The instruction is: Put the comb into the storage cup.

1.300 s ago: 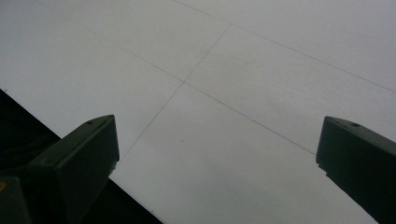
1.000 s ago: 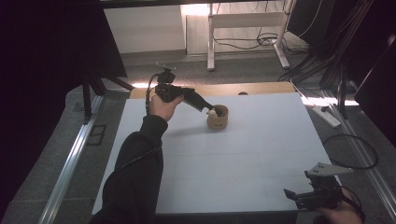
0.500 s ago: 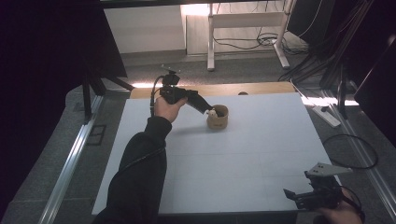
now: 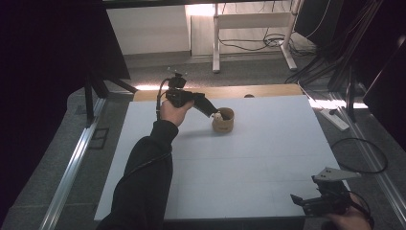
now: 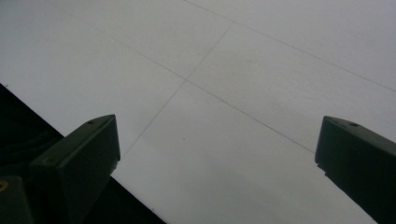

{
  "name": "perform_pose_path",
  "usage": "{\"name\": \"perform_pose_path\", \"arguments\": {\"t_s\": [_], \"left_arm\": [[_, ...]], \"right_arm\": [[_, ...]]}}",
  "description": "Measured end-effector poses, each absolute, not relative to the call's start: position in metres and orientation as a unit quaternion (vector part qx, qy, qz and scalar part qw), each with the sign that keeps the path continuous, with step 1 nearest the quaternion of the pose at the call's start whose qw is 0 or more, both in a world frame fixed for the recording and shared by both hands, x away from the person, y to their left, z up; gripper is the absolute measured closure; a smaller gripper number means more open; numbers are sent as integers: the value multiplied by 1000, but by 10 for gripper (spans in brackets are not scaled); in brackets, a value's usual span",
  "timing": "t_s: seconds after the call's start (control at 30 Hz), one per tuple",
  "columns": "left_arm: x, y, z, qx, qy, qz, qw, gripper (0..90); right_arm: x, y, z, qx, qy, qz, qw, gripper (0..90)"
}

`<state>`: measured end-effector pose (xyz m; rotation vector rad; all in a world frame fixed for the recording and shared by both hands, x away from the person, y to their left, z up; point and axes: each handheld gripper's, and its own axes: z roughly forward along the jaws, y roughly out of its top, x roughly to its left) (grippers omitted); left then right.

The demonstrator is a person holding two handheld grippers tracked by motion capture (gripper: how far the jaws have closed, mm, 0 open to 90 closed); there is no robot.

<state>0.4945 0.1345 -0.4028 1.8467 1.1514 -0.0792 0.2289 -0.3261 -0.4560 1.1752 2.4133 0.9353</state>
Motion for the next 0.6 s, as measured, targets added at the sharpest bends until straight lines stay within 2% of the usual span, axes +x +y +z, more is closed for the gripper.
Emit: {"name": "perform_pose_path", "arguments": {"t_s": [0.2,0.6], "left_arm": [[494,136,-405,750,464,-35,471,817],[490,137,-410,756,454,-3,471,680]], "right_arm": [[229,-326,-456,408,840,325,150,2],[229,-326,-456,407,841,323,150,2]]}}
